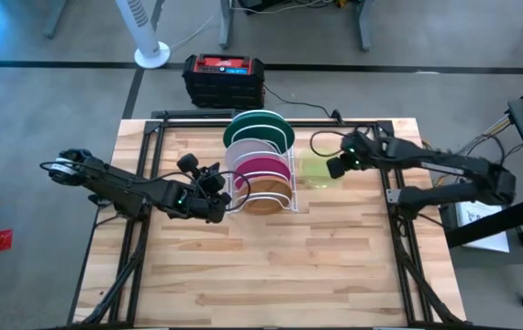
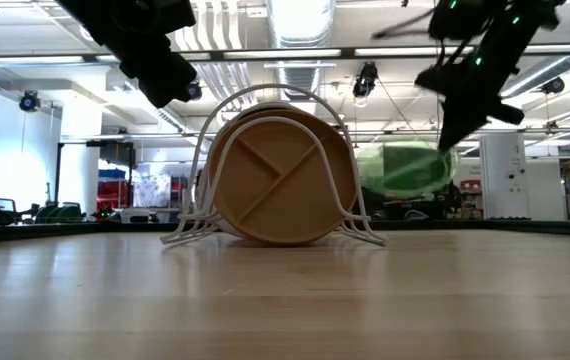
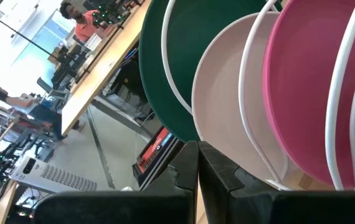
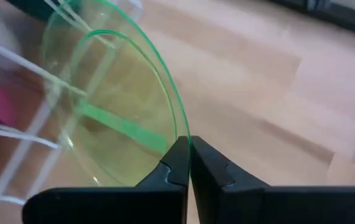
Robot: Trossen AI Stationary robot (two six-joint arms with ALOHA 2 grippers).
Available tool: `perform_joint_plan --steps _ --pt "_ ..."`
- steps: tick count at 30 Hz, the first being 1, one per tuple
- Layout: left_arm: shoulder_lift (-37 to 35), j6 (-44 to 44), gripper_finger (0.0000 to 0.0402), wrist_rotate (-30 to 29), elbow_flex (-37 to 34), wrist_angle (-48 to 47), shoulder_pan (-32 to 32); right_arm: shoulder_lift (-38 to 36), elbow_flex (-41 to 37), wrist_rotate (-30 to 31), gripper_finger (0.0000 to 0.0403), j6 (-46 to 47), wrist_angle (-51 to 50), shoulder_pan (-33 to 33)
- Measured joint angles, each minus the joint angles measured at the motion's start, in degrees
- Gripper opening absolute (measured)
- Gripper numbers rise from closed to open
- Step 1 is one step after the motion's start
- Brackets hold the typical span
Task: Sort dishes
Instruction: Put the light green plate in the dish rack
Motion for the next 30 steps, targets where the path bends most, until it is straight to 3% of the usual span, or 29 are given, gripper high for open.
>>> perform_joint_plan --steps 6,12,21,30 --pt "-0.02 0.00 0.0000 -0.06 0.00 0.20 -0.02 -7.96 0.07 9.65 0.0000 3.35 1.12 9.15" --pt "-0.02 0.00 0.0000 -0.35 0.00 0.52 0.01 -10.07 0.17 21.18 0.0000 3.65 8.15 18.76" --pt "-0.01 0.00 0.0000 -0.35 0.00 0.57 0.01 -3.24 0.24 33.10 0.0000 -11.32 31.66 30.38" --pt "-0.01 0.00 0.0000 -0.35 0.00 0.61 0.00 5.85 0.24 34.98 0.0000 -13.77 38.82 32.80"
